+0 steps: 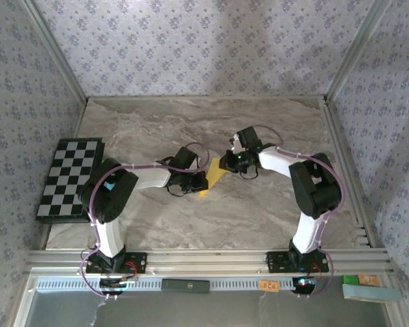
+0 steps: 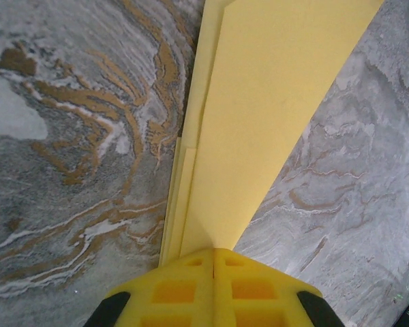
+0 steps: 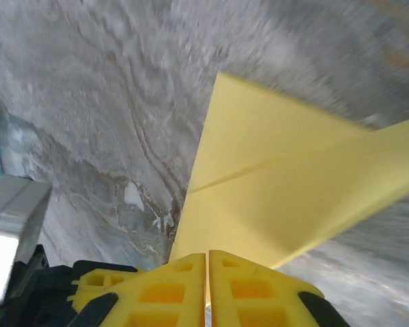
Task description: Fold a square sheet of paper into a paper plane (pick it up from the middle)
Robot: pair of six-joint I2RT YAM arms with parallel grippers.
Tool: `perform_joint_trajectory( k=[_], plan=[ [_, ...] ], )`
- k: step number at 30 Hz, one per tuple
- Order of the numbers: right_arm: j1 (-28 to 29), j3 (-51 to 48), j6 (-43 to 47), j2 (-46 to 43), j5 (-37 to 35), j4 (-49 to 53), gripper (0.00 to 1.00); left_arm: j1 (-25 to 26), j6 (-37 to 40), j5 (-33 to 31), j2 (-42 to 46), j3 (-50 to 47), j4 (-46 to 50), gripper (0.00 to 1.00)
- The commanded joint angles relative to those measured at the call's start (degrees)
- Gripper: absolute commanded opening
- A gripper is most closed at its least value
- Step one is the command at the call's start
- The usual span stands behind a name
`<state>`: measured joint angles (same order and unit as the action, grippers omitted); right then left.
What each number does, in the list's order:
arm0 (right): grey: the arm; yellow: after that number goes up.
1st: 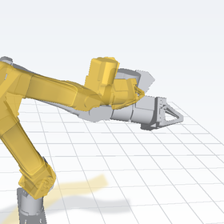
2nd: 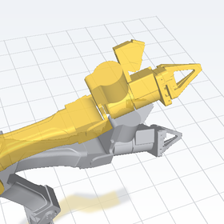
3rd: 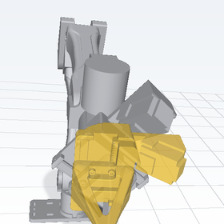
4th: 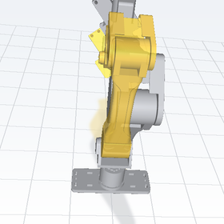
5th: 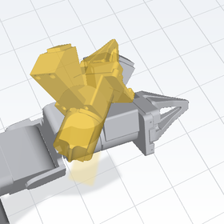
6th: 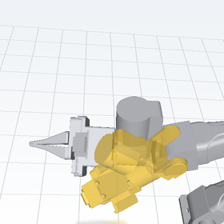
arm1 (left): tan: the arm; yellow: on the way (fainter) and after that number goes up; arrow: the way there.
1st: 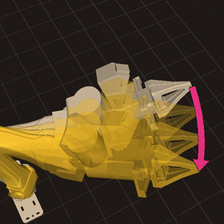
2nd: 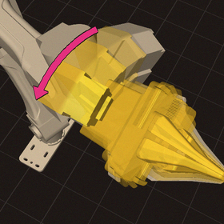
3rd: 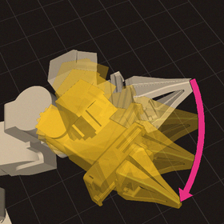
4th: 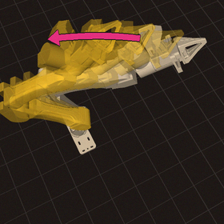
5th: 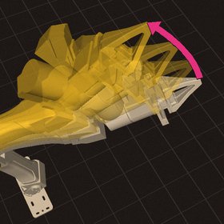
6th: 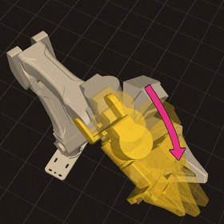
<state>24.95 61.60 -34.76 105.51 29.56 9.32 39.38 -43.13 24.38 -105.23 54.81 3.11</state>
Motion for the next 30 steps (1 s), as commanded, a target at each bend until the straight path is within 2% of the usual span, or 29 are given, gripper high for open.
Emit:
perform_joint_trajectory(
  k=[1,8,11,14,21,30],
  plan=[
    [0.8,2.3,-2.6,4.3,4.0,-1.3,0.1,0.1,-0.2,-0.9,-1.4,0.3,4.7,0.0],
    [1.0,4.1,-1.7,8.5,2.4,1.4,0.1,0.0,0.2,1.7,0.6,1.9,2.1,0.0],
    [0.9,4.2,-1.7,9.8,1.1,3.6,0.09,-0.1,1.0,2.9,0.6,4.1,1.2,0.04],
    [0.7,4.3,0.3,10.9,0.3,4.9,0.08,-0.2,2.0,3.0,-1.1,6.4,1.6,0.07],
    [0.5,5.1,0.5,12.2,-0.9,6.8,0.08,-0.1,2.2,3.1,-6.5,9.9,3.4,0.07],
    [0.0,6.2,1.1,13.8,-4.9,11.3,0.06,0.6,3.5,0.1,-5.7,4.9,6.7,0.03]
  ],
)
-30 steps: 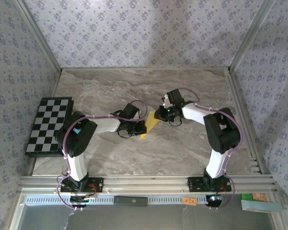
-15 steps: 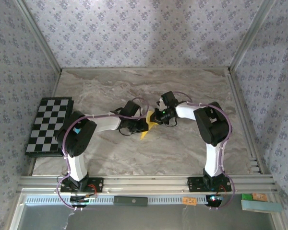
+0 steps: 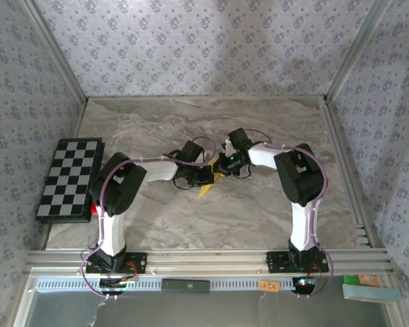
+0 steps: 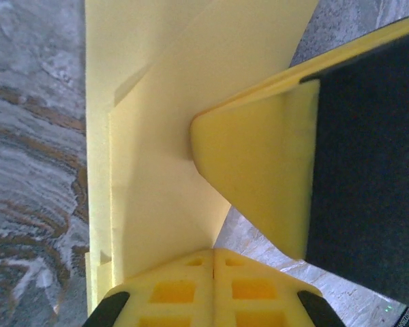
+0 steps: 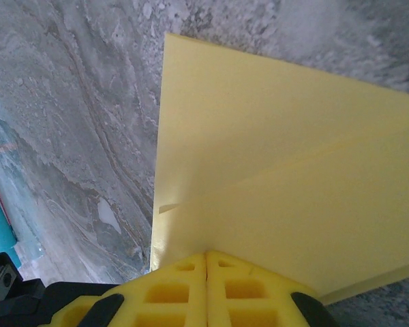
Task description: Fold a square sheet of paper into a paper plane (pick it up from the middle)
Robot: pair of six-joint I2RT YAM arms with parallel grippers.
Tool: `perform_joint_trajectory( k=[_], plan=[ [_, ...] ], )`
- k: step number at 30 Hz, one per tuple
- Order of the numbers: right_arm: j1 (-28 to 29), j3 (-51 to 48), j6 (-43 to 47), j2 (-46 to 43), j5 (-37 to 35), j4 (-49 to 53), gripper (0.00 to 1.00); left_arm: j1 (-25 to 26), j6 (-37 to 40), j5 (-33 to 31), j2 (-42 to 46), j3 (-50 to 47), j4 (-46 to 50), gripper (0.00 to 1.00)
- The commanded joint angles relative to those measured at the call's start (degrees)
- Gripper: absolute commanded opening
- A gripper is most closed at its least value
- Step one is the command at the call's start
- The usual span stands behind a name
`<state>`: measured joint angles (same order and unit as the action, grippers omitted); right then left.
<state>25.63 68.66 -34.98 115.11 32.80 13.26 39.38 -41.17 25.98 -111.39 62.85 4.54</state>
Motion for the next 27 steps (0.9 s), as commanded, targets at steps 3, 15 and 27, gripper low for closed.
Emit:
perform_joint_trajectory(
  k=[3,15,27],
  plan=[
    [-0.8,1.1,1.6,5.3,-9.6,8.9,0.06,1.2,1.4,-1.5,1.9,-6.6,5.9,0.02],
    [-1.6,2.3,4.0,6.1,-9.7,10.2,0.06,1.6,2.1,-2.7,13.2,-17.6,11.9,0.01],
    [0.7,8.3,9.5,-3.9,-6.7,14.1,0.25,-4.3,4.2,-14.2,27.8,-11.2,17.7,0.4]
  ],
)
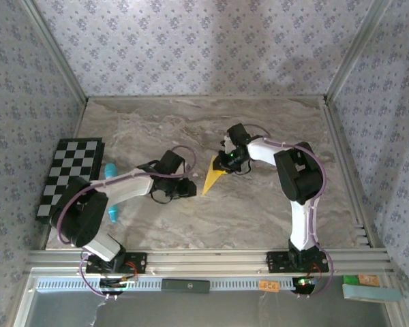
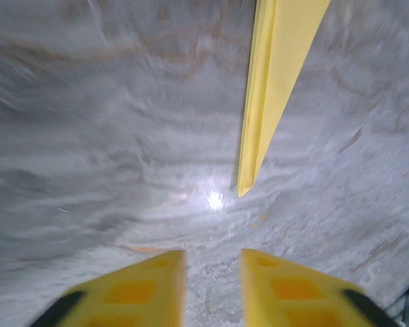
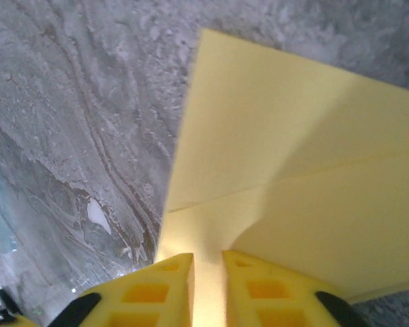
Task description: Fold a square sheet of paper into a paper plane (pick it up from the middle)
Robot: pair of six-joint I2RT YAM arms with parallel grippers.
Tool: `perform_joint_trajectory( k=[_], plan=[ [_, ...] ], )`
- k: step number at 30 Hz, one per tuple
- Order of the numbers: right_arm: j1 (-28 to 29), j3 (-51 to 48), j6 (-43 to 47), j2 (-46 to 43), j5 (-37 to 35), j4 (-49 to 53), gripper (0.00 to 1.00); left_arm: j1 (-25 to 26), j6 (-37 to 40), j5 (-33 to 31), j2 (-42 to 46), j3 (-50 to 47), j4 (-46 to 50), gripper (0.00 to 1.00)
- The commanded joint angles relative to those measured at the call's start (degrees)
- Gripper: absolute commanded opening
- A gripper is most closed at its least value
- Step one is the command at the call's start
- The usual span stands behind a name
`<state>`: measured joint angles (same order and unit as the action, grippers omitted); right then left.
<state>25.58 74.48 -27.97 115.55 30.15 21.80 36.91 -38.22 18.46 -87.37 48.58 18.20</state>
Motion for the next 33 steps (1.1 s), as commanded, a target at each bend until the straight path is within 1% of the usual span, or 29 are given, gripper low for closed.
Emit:
perform_joint_trajectory(
  k=[1,3,4,6,9,10,12,15,19,22,26,29,33],
  plan=[
    [1.3,2.8,2.7,-5.6,-5.4,6.4,0.29,-2.6,1.1,-9.2,5.1,3.3,4.6,0.46],
    [2.1,3.2,2.4,-7.5,-8.8,8.3,0.35,-4.7,0.9,-12.9,7.8,3.0,5.1,0.54],
    [2.7,3.3,2.2,-8.4,-10.8,9.3,0.38,-5.8,0.9,-15.0,9.1,3.0,5.3,0.6],
    [4.1,3.7,1.6,-9.6,-15.6,11.4,0.45,-7.6,1.1,-18.2,11.7,2.5,5.1,0.68],
    [7.3,5.4,-0.4,-10.3,-26.2,15.9,0.52,-10.2,1.5,-23.2,15.3,1.5,4.1,0.83],
    [8.4,6.1,-2.0,-10.3,-30.0,16.8,0.55,-10.9,1.7,-24.6,16.5,1.1,3.5,0.87],
    [10.6,7.2,-4.2,-9.7,-35.1,18.6,0.58,-12.4,1.9,-26.5,18.5,0.2,2.6,0.99],
    [13.3,9.8,-8.3,-7.8,-40.6,21.3,0.62,-15.0,1.5,-26.3,20.7,-1.1,1.6,1.0],
    [16.0,14.5,-14.7,-3.5,-44.5,24.8,0.64,-18.5,1.6,-23.5,22.0,-3.2,1.0,1.0],
    [17.3,19.0,-18.5,0.5,-45.4,27.6,0.65,-21.5,2.3,-18.9,22.3,-5.4,-0.3,1.0],
    [18.4,25.0,-23.6,6.2,-46.6,32.8,0.64,-24.1,3.7,-15.7,22.0,-6.8,-0.4,1.0],
    [18.9,27.5,-26.3,8.8,-47.7,35.5,0.62,-24.9,5.4,-14.1,21.7,-7.2,-0.7,1.0],
    [18.9,27.8,-28.0,9.8,-49.1,37.0,0.59,-25.2,5.8,-12.4,20.8,-7.2,-1.0,1.0]
  ],
)
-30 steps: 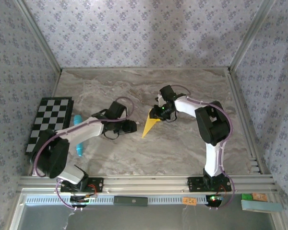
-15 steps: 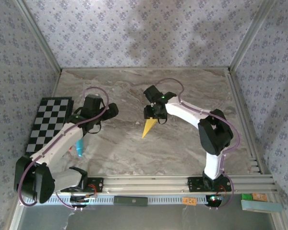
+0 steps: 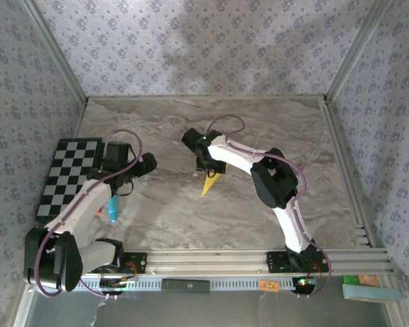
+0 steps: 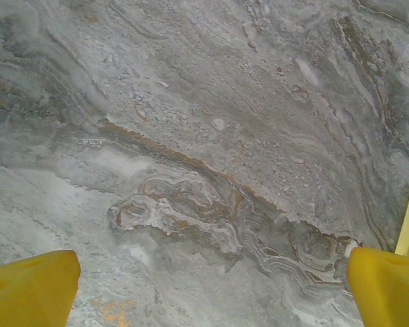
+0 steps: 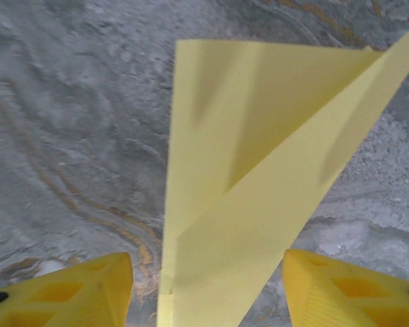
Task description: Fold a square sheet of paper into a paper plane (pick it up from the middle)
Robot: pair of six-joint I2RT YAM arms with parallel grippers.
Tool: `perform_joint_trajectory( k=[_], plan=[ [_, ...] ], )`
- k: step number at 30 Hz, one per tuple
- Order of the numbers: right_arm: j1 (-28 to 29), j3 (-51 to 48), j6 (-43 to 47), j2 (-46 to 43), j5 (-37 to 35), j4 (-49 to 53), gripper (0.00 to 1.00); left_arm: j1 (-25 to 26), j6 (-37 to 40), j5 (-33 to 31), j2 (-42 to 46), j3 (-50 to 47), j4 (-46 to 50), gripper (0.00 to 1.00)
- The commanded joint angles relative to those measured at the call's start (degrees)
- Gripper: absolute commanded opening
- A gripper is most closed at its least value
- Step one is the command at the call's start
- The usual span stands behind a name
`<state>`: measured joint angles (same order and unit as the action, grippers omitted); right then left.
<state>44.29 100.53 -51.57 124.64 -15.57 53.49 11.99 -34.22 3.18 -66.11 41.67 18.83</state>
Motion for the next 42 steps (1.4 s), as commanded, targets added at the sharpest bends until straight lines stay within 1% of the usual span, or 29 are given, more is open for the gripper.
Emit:
perform_joint_trajectory(
  k=[1,6,8,12,18,23,26,30,31,34,36,38,42],
  plan=[
    [0.2,1.7,-4.8,0.9,-3.4,5.4,0.57,-0.3,1.7,3.2,-0.8,-0.3,-1.9,1.0],
    [0.3,2.5,-6.1,2.2,-3.2,7.2,0.47,-0.4,1.8,4.1,-2.6,0.2,-2.2,1.0],
    [0.3,2.9,-6.4,2.3,-3.7,8.0,0.45,-0.4,1.8,4.4,-2.9,0.5,-2.1,1.0],
    [0.4,3.1,-6.5,2.4,-4.0,8.1,0.44,-0.4,1.6,4.7,-2.8,0.1,-2.4,1.0],
    [0.2,3.1,-6.3,3.1,-1.4,7.4,0.39,-0.4,1.2,5.1,-2.7,-0.2,-2.1,1.0],
    [0.2,3.4,-6.3,2.9,-2.2,7.9,0.29,-0.4,1.3,5.1,-2.6,-0.2,-1.6,1.0],
    [0.4,3.7,-5.2,1.5,-5.3,8.5,0.18,-0.4,1.1,5.0,-2.4,0.0,-1.4,1.0],
    [0.5,3.6,-1.5,-1.5,-7.8,7.3,0.02,-1.0,0.8,5.0,-2.1,0.2,-1.1,1.0],
    [0.5,3.6,-0.5,-2.1,-8.2,6.9,0.0,-1.2,0.7,5.1,-2.0,0.1,-1.1,1.0],
    [0.5,3.5,3.0,-4.4,-8.7,5.4,0.0,-2.4,0.1,5.7,-1.6,0.0,-1.0,1.0],
    [0.6,3.3,6.5,-6.2,-7.2,2.8,0.0,-3.4,-0.8,6.8,-1.4,-0.2,-1.1,1.0],
    [0.6,2.8,11.2,-7.7,-3.7,-1.1,0.0,-4.6,-1.9,8.7,-1.3,-0.5,-1.9,1.0],
    [0.3,-0.2,20.1,-10.5,10.8,-13.5,0.0,-6.6,-5.6,13.3,-1.6,-2.1,-5.3,1.0]
  ],
)
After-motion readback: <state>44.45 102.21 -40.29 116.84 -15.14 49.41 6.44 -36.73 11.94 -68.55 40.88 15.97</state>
